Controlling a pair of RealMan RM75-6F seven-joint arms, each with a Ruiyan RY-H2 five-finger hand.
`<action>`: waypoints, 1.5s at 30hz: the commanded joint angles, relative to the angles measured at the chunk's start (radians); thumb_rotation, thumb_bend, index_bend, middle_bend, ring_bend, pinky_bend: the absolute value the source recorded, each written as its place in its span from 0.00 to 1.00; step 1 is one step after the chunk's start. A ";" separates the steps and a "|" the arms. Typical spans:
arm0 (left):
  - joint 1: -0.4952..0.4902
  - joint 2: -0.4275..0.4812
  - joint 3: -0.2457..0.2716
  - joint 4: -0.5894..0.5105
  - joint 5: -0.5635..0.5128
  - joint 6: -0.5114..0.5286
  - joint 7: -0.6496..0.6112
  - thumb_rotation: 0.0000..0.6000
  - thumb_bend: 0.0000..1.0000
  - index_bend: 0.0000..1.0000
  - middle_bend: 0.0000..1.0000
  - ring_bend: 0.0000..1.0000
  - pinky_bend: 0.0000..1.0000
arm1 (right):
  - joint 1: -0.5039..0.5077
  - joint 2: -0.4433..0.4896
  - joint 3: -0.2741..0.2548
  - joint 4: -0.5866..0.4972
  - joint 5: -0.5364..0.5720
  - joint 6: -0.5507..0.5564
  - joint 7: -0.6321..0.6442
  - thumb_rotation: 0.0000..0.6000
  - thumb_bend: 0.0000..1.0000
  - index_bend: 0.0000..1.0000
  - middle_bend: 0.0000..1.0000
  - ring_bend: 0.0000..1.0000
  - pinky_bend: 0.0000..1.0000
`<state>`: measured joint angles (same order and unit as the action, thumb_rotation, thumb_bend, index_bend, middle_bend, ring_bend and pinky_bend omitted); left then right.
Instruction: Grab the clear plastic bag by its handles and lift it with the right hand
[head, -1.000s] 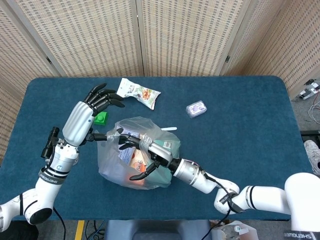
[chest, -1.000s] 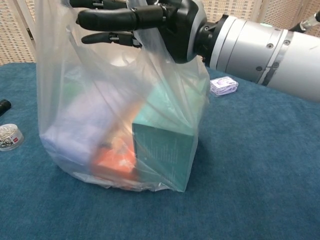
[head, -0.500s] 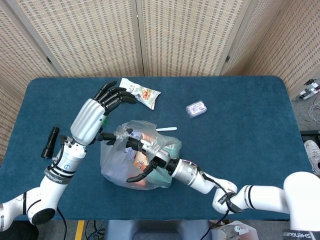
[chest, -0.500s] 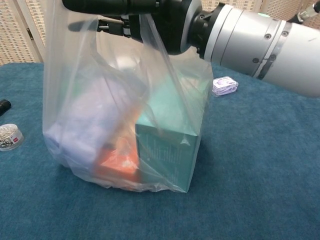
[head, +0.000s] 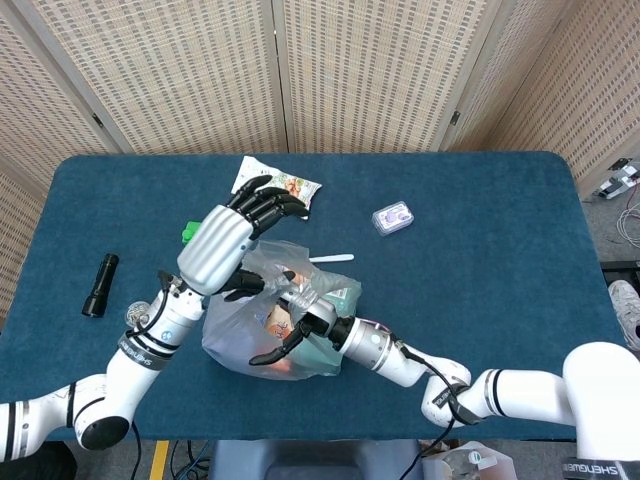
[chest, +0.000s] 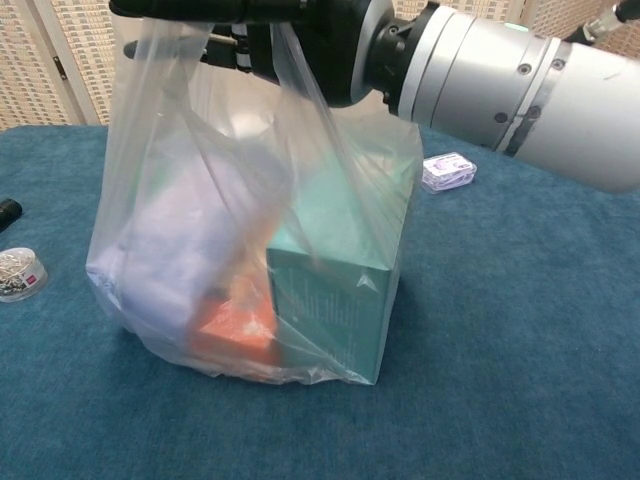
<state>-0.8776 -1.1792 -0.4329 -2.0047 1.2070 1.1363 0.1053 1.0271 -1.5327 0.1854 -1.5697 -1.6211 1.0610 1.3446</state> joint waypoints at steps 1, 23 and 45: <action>-0.013 -0.011 0.002 0.000 -0.023 -0.012 0.015 1.00 0.12 0.22 0.23 0.15 0.06 | 0.002 -0.001 -0.002 0.003 0.000 -0.003 0.003 1.00 0.00 0.11 0.14 0.09 0.17; -0.010 0.049 0.004 0.003 -0.179 -0.030 0.065 1.00 0.05 0.09 0.17 0.08 0.02 | 0.030 0.001 -0.005 0.017 0.030 -0.057 0.036 1.00 0.00 0.38 0.49 0.39 0.26; 0.092 0.225 0.020 0.031 -0.271 -0.023 0.016 1.00 0.00 0.12 0.15 0.08 0.01 | 0.016 0.036 0.004 0.005 0.032 -0.045 0.182 1.00 0.01 0.49 0.57 0.48 0.35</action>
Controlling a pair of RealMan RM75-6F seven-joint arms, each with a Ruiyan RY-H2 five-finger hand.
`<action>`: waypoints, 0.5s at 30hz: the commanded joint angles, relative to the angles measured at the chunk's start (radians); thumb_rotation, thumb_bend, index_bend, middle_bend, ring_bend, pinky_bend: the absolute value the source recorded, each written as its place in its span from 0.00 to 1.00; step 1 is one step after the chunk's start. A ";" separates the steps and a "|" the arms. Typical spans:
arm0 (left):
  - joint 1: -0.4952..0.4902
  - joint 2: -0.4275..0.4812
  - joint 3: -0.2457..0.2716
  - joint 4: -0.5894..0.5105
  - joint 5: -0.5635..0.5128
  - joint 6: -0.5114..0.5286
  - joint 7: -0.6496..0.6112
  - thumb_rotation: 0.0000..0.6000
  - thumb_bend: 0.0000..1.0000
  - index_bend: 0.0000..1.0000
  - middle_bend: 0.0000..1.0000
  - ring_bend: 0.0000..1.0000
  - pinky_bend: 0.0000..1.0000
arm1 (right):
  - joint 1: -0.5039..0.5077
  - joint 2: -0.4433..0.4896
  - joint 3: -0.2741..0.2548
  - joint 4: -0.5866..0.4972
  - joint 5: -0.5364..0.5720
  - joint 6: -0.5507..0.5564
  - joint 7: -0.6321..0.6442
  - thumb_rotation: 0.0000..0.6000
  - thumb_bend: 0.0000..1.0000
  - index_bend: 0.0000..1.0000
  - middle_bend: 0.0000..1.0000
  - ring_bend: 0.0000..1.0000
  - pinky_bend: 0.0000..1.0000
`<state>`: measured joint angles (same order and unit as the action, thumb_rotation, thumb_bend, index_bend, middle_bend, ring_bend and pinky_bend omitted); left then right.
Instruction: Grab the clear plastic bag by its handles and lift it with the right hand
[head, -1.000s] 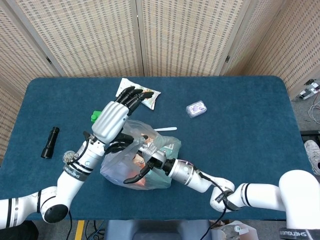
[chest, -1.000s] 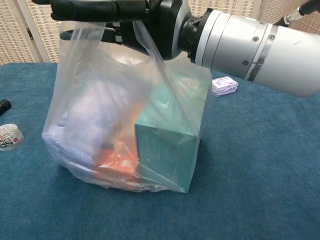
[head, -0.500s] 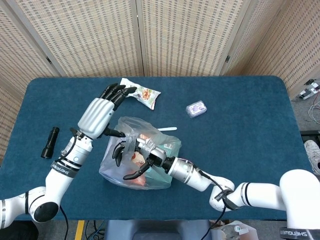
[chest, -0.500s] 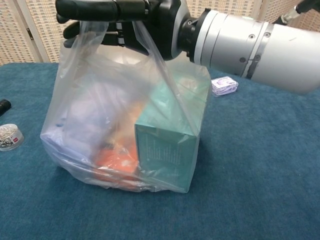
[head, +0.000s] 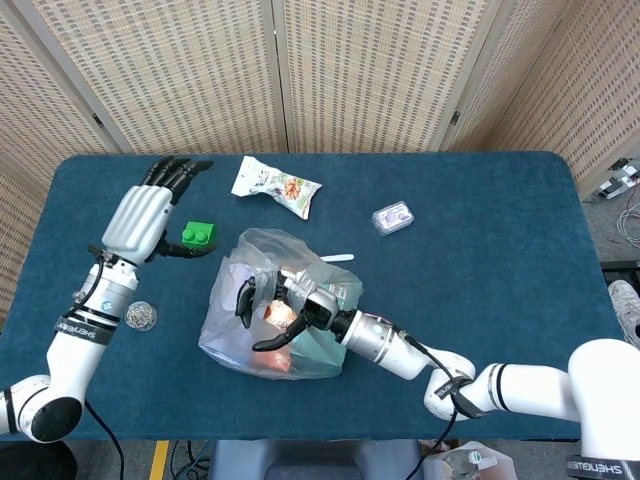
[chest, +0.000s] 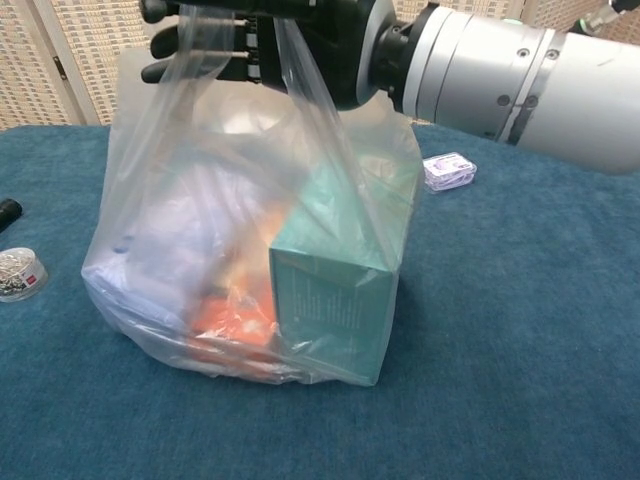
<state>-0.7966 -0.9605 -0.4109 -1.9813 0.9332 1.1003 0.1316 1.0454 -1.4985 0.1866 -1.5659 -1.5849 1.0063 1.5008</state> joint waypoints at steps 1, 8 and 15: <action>0.019 0.009 -0.002 0.013 0.007 0.022 -0.017 1.00 0.00 0.12 0.15 0.08 0.01 | -0.003 0.001 0.004 0.005 -0.006 0.015 0.032 1.00 0.01 0.49 0.57 0.48 0.35; 0.069 0.025 -0.004 0.038 0.042 0.087 -0.047 1.00 0.00 0.12 0.15 0.08 0.01 | -0.004 -0.007 0.015 0.016 -0.014 0.042 0.139 1.00 0.01 0.49 0.56 0.48 0.35; 0.126 0.043 0.017 0.054 0.078 0.129 -0.069 1.00 0.00 0.12 0.15 0.08 0.01 | 0.003 -0.013 0.027 0.041 -0.021 0.064 0.293 1.00 0.01 0.49 0.56 0.48 0.35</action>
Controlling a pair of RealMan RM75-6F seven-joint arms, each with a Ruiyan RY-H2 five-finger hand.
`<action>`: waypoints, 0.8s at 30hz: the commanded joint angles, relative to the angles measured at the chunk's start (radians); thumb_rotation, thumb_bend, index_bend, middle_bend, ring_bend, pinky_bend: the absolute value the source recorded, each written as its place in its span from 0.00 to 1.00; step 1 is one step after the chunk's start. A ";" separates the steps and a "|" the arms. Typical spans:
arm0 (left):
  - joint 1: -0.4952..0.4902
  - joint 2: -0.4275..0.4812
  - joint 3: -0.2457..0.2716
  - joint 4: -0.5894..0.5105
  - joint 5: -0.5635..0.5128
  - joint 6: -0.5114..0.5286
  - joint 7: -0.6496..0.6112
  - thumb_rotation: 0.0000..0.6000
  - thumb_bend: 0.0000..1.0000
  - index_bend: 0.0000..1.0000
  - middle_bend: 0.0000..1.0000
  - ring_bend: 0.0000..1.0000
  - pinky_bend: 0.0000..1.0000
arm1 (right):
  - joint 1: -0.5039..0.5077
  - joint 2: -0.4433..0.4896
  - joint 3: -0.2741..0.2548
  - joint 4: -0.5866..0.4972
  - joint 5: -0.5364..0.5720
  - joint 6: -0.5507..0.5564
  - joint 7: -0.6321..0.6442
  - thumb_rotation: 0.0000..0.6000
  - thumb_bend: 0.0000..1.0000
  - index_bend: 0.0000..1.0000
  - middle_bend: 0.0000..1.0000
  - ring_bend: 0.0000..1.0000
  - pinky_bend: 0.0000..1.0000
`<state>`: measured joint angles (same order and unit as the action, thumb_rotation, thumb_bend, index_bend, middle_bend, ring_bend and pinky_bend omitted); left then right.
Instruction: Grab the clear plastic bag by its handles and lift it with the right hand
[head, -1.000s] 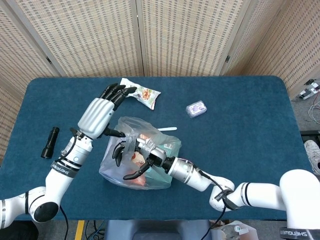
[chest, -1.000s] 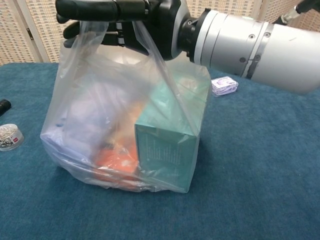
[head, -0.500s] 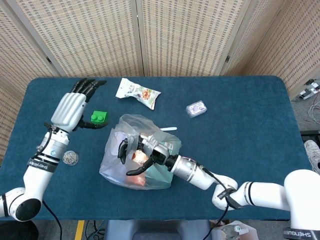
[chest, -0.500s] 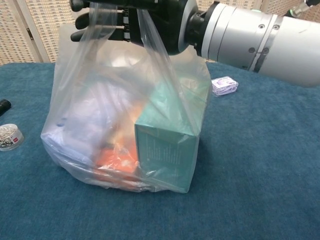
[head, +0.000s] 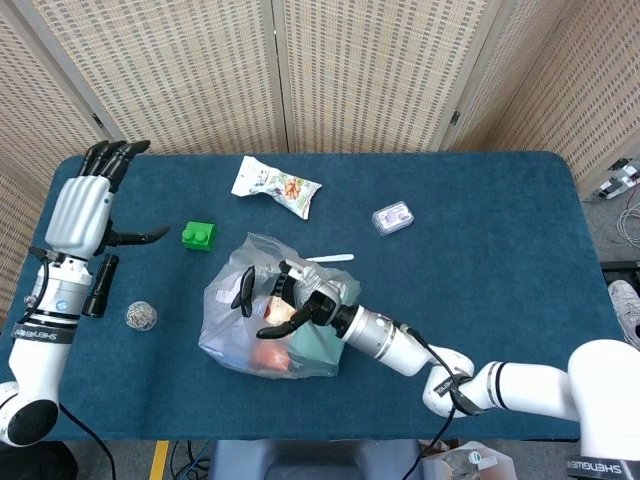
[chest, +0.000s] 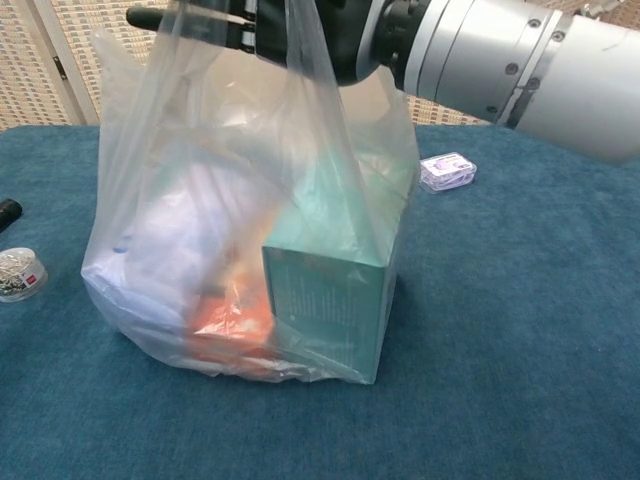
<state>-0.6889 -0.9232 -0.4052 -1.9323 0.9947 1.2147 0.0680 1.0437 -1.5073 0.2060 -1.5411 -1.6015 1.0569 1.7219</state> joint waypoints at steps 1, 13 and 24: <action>0.026 0.009 0.016 0.007 0.028 0.022 -0.005 1.00 0.00 0.12 0.15 0.08 0.01 | 0.007 -0.005 0.008 0.020 -0.005 0.014 0.092 1.00 0.01 0.49 0.56 0.48 0.35; 0.131 0.014 0.096 0.054 0.218 0.140 0.032 1.00 0.00 0.12 0.15 0.08 0.01 | 0.021 -0.003 0.031 0.037 0.046 -0.021 0.258 1.00 0.01 0.53 0.57 0.49 0.46; 0.184 -0.001 0.155 0.100 0.239 0.133 0.075 1.00 0.00 0.13 0.15 0.08 0.01 | 0.014 0.032 0.052 -0.006 0.074 -0.050 0.283 1.00 0.10 0.55 0.59 0.52 0.53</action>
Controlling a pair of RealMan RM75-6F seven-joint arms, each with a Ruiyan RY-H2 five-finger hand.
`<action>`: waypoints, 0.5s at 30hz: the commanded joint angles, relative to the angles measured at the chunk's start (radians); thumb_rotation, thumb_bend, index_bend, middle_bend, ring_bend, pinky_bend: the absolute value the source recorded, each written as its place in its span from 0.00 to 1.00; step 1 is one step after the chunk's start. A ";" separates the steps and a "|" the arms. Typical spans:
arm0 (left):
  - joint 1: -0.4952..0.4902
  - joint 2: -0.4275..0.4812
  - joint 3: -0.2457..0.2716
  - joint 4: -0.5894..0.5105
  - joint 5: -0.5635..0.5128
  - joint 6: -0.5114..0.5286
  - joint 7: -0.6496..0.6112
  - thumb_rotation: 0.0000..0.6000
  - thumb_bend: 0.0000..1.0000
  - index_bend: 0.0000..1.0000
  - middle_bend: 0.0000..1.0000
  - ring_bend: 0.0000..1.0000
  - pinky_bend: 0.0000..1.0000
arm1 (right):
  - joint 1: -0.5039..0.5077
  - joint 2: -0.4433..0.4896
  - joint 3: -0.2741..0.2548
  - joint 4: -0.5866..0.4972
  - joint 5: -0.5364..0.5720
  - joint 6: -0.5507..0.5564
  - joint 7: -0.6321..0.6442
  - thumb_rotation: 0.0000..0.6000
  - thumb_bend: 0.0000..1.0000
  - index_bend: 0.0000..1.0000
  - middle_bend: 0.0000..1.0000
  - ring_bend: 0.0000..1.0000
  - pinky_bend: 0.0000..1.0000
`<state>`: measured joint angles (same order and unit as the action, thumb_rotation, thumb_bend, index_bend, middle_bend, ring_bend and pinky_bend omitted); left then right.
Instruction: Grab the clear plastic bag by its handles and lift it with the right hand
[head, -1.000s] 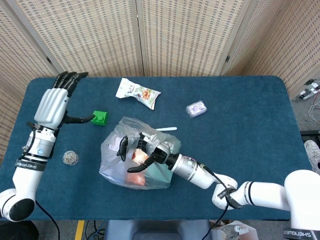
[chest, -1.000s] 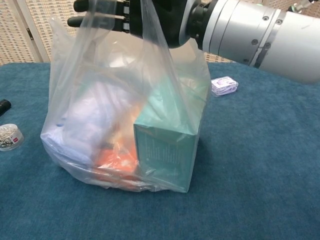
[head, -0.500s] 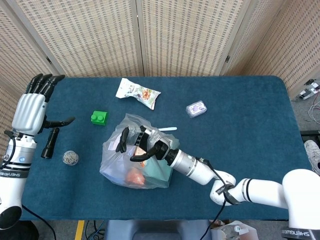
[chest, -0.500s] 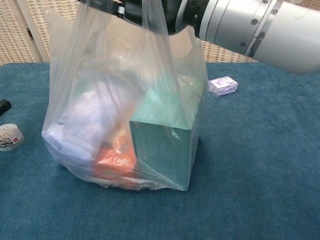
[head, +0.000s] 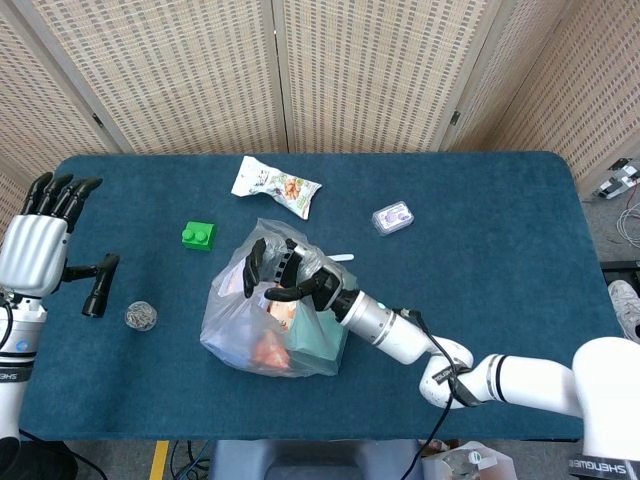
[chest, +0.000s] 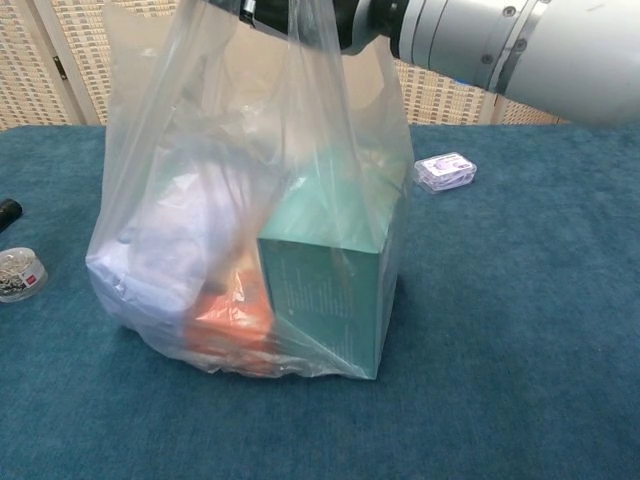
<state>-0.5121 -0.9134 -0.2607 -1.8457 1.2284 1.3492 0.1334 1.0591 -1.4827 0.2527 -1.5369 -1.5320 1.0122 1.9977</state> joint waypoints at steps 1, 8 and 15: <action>0.011 -0.015 0.015 0.020 0.006 -0.002 0.014 1.00 0.00 0.14 0.15 0.08 0.01 | -0.002 0.013 0.008 -0.015 0.009 -0.011 0.015 1.00 0.11 0.56 0.60 0.53 0.53; 0.075 -0.052 0.074 0.051 0.040 0.046 0.055 1.00 0.00 0.15 0.15 0.08 0.01 | -0.002 0.049 0.043 -0.053 0.056 -0.052 0.031 1.00 0.21 0.61 0.63 0.57 0.60; 0.161 -0.106 0.154 0.092 0.082 0.097 0.098 1.00 0.00 0.15 0.15 0.08 0.01 | 0.002 0.071 0.121 -0.118 0.173 -0.107 -0.042 1.00 0.29 0.72 0.71 0.67 0.71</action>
<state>-0.3683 -1.0049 -0.1196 -1.7632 1.2985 1.4320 0.2244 1.0583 -1.4180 0.3509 -1.6344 -1.3871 0.9241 1.9814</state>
